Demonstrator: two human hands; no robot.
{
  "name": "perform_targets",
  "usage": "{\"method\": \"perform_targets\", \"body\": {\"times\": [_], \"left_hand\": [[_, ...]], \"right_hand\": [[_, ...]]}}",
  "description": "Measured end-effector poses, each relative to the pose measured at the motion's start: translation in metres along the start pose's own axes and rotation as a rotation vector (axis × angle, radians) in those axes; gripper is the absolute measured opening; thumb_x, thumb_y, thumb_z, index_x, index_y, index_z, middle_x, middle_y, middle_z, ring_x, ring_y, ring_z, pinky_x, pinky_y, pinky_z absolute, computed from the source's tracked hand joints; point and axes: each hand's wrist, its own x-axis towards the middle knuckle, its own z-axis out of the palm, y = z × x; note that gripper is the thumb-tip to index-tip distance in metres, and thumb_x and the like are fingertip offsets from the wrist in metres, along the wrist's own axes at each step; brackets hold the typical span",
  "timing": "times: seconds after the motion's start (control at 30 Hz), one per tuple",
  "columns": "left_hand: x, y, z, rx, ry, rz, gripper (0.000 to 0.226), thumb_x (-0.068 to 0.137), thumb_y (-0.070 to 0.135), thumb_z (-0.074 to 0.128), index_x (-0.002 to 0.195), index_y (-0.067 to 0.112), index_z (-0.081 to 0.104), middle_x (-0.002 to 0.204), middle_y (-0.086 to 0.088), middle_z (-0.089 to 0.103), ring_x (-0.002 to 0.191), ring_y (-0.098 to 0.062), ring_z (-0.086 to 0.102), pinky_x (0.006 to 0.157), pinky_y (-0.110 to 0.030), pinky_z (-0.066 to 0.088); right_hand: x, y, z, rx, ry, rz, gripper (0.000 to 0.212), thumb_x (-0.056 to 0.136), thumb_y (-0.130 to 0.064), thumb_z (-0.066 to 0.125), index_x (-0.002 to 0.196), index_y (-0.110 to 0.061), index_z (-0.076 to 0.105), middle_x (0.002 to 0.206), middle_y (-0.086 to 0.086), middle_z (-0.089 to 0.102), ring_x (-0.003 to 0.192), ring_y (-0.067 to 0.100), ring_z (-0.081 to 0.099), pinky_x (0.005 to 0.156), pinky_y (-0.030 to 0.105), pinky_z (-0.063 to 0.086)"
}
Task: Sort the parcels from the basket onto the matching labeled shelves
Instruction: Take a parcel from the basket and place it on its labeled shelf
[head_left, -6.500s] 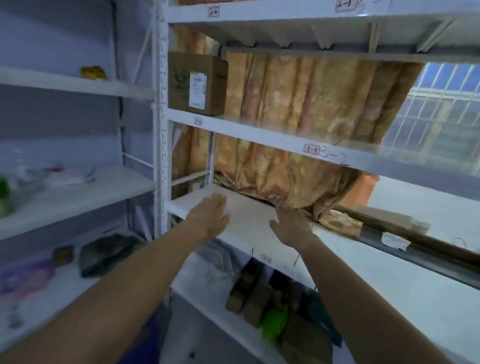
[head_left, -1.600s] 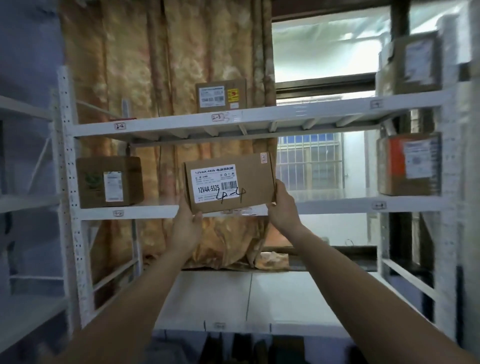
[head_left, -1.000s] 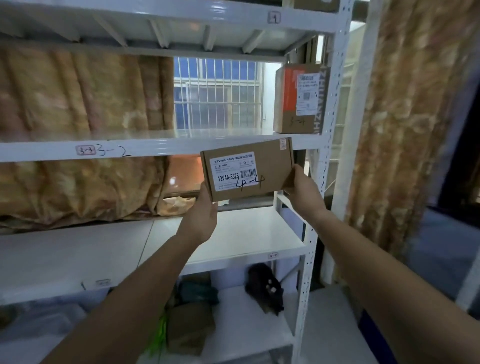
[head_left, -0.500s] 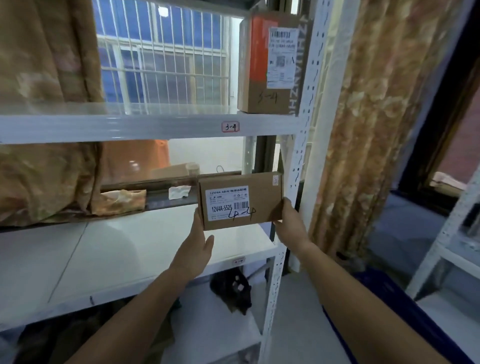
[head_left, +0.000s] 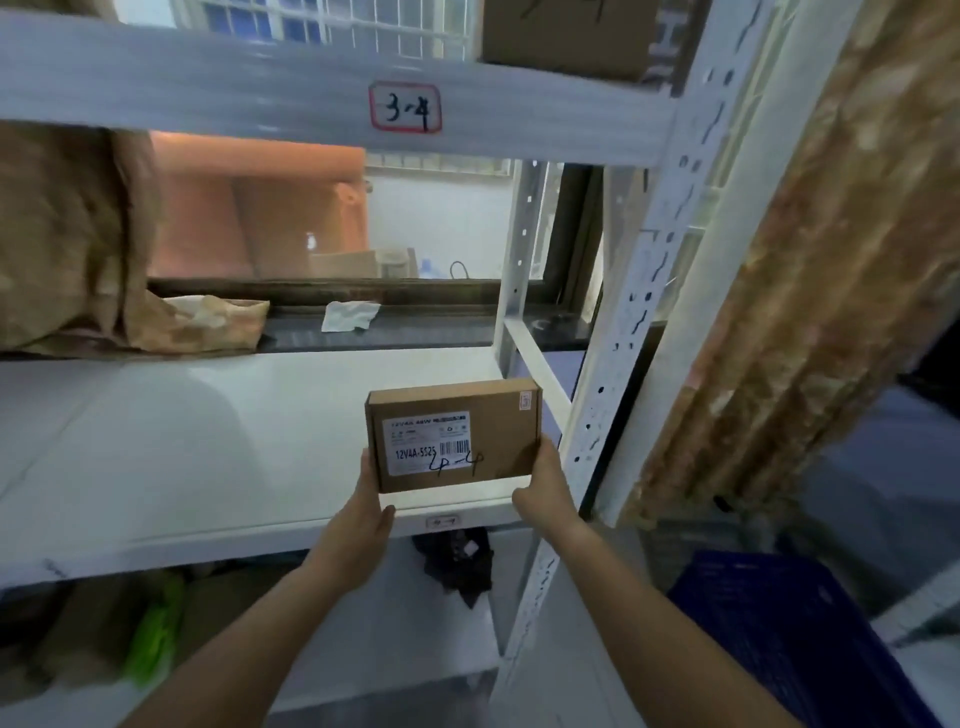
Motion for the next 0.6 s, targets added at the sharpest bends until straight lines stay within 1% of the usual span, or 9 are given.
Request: {"method": "perform_targets", "body": {"times": [0.03,0.13,0.23,0.33,0.4,0.5,0.6], "left_hand": [[0.004,-0.005,0.002,0.012,-0.014,-0.015,0.085,0.097,0.021,0.039,0.136,0.047,-0.032,0.158,-0.002,0.019,0.130,-0.031,0.045,0.108,-0.045,0.036],[0.011,-0.019,0.014,0.007,-0.042,-0.055,0.080,0.098,0.024,0.036,0.136,0.050,-0.029,0.155,-0.003,0.028,0.131,-0.032,0.044,0.107,-0.048,0.038],[0.010,-0.022,0.024,0.001,-0.096,-0.058,0.081,0.097,0.021,0.037,0.139,0.045,-0.028,0.157,0.001,0.023,0.134,-0.029,0.040,0.105,-0.046,0.039],[0.013,-0.020,0.032,-0.002,-0.081,-0.028,0.083,0.095,0.014,0.040,0.144,0.039,-0.022,0.156,0.000,0.024,0.137,-0.026,0.035,0.108,-0.046,0.037],[0.017,-0.020,0.033,0.001,-0.066,-0.034,0.082,0.094,0.012,0.042,0.147,0.034,-0.016,0.154,-0.003,0.026,0.138,-0.025,0.033,0.110,-0.047,0.035],[0.019,-0.023,0.038,0.030,-0.074,-0.057,0.080,0.093,0.014,0.042,0.148,0.030,-0.014,0.154,-0.005,0.027,0.140,-0.028,0.030,0.109,-0.050,0.034],[0.019,-0.023,0.040,0.076,-0.080,-0.085,0.082,0.093,0.016,0.043,0.147,0.033,-0.017,0.153,-0.007,0.029,0.141,-0.032,0.026,0.109,-0.053,0.034]], "right_hand": [[0.006,0.006,0.005,0.009,-0.002,0.010,0.067,0.079,0.012,0.046,0.138,-0.015,0.029,0.129,0.002,0.042,0.124,0.023,0.045,0.096,0.028,0.044],[0.020,0.025,0.017,0.029,-0.033,0.013,0.072,0.077,0.010,0.049,0.141,-0.016,0.027,0.133,0.003,0.040,0.123,0.019,0.043,0.100,0.027,0.041],[0.022,0.039,0.020,0.090,-0.037,-0.006,0.074,0.075,0.000,0.055,0.141,-0.014,0.026,0.131,0.004,0.040,0.118,0.014,0.042,0.096,0.019,0.035],[0.024,0.053,0.020,0.078,-0.029,0.002,0.078,0.076,0.010,0.051,0.144,-0.014,0.022,0.135,0.006,0.037,0.126,0.018,0.038,0.104,0.024,0.032],[0.026,0.058,0.020,0.049,-0.022,-0.008,0.078,0.076,0.012,0.050,0.144,-0.013,0.021,0.134,0.005,0.036,0.125,0.019,0.036,0.106,0.027,0.033],[0.029,0.062,0.022,0.024,-0.019,-0.020,0.073,0.077,0.011,0.052,0.139,-0.013,0.022,0.127,0.002,0.035,0.116,0.016,0.038,0.098,0.028,0.037],[0.031,0.066,0.022,0.041,-0.029,-0.002,0.077,0.076,0.012,0.055,0.139,-0.015,0.019,0.118,-0.005,0.029,0.109,0.013,0.035,0.092,0.029,0.039]]}}
